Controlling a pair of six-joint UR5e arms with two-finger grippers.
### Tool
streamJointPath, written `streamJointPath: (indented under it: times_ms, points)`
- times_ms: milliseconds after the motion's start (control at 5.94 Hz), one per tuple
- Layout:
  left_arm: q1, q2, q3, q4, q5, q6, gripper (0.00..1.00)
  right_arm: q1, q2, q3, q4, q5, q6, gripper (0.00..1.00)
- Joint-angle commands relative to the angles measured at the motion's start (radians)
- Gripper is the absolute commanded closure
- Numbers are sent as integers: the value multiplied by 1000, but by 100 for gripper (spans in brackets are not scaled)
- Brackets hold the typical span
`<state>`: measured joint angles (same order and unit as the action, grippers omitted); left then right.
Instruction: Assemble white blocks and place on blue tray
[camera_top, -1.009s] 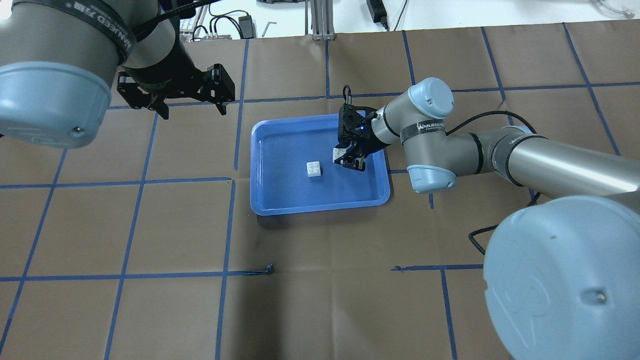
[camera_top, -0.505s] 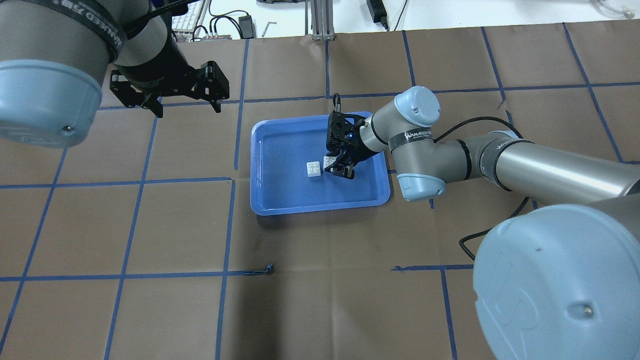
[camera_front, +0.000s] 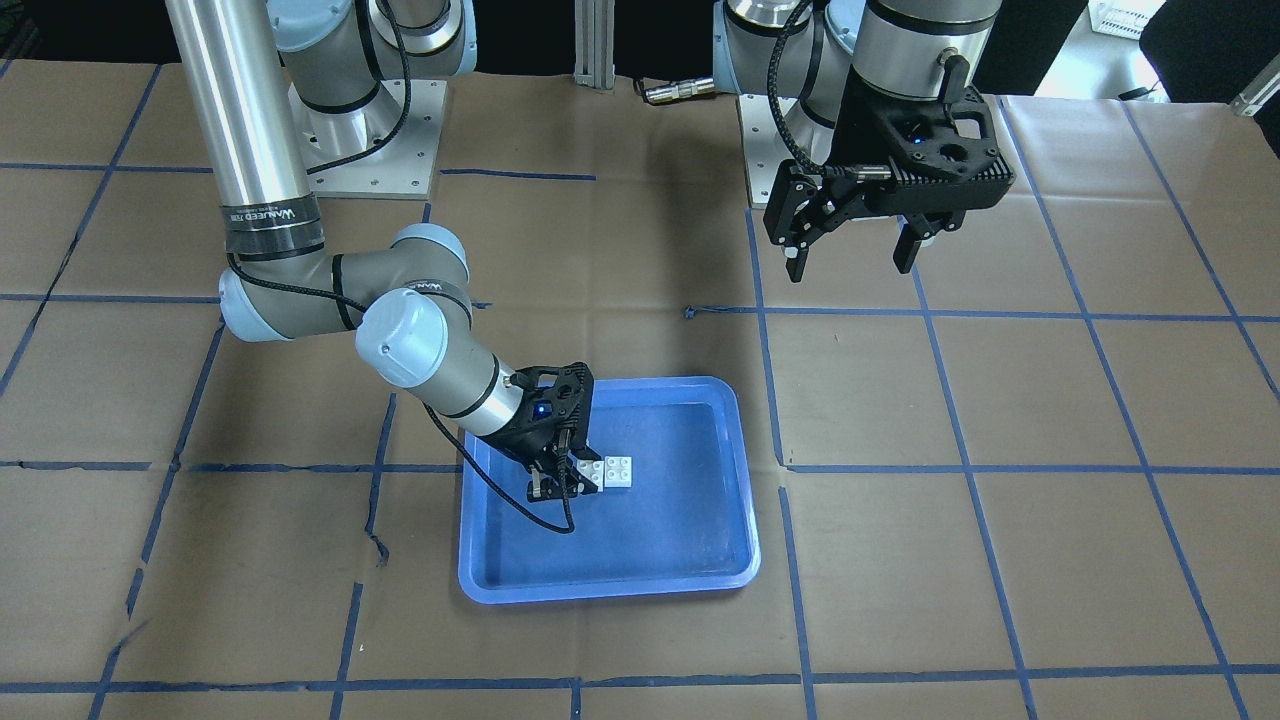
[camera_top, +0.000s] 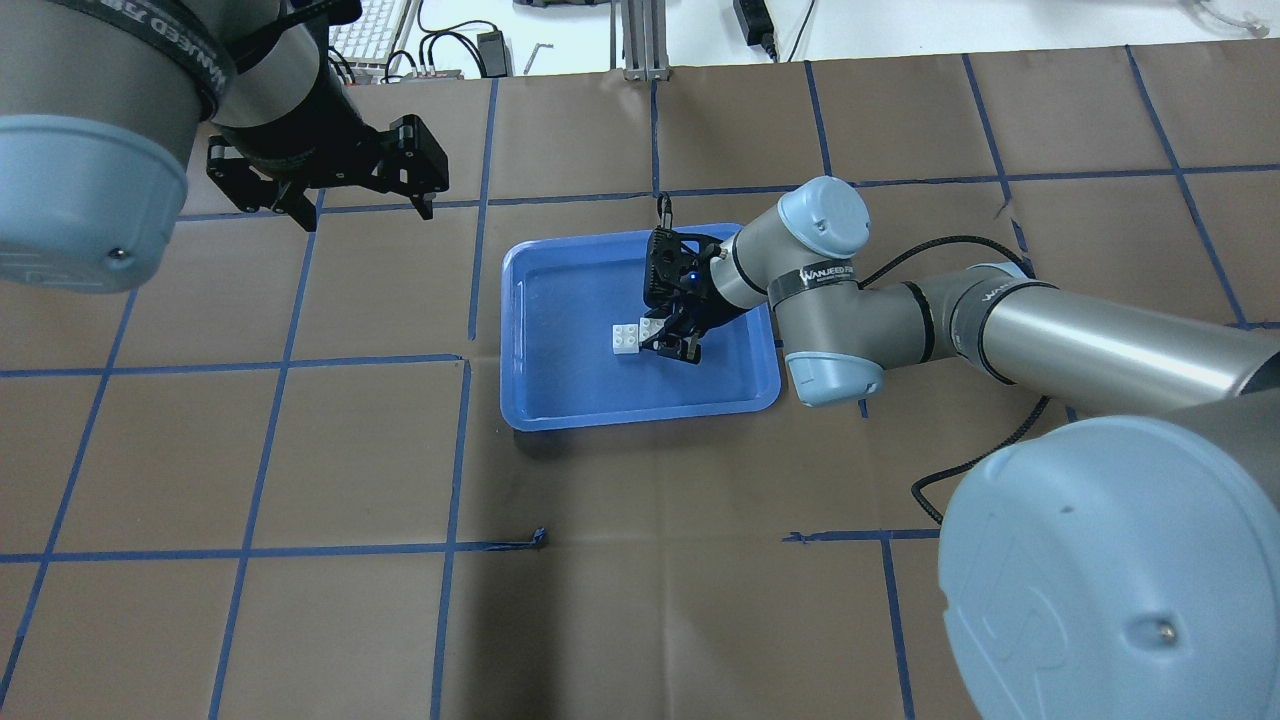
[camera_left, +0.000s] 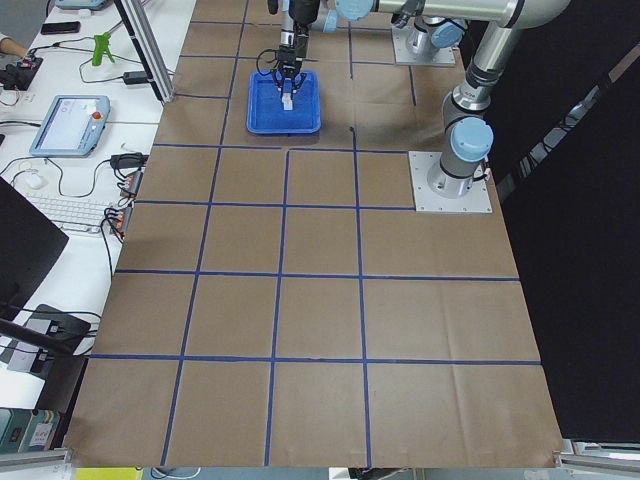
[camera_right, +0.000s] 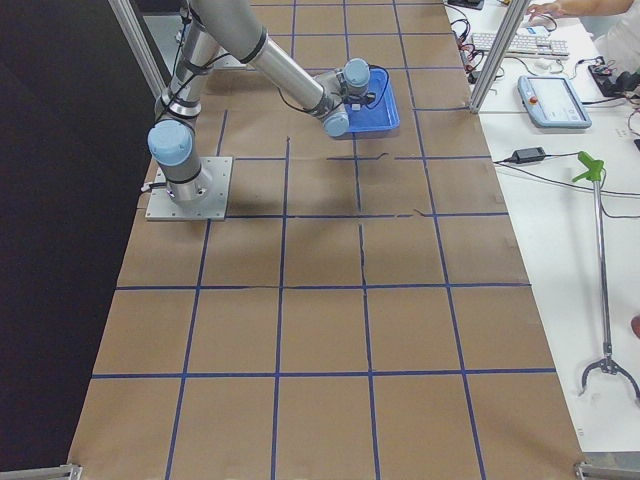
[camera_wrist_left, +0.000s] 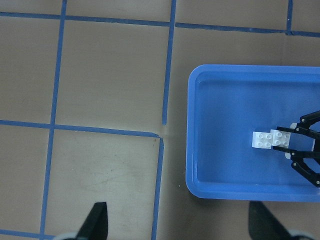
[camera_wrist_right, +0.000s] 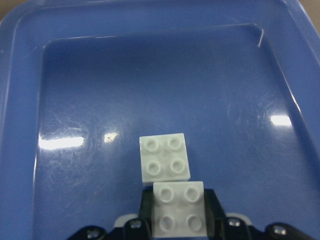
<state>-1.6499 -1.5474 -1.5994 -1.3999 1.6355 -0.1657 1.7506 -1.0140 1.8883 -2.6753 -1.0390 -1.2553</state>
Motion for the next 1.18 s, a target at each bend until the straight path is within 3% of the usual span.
streamJointPath:
  times_ms: [0,1009]
  points:
    - [1,1,-1,-4,1,0,1,3,0,2,0,-1,0,75]
    - [1,15,-5,-13,4,0,1,15,-5,11,0,-1,7,75]
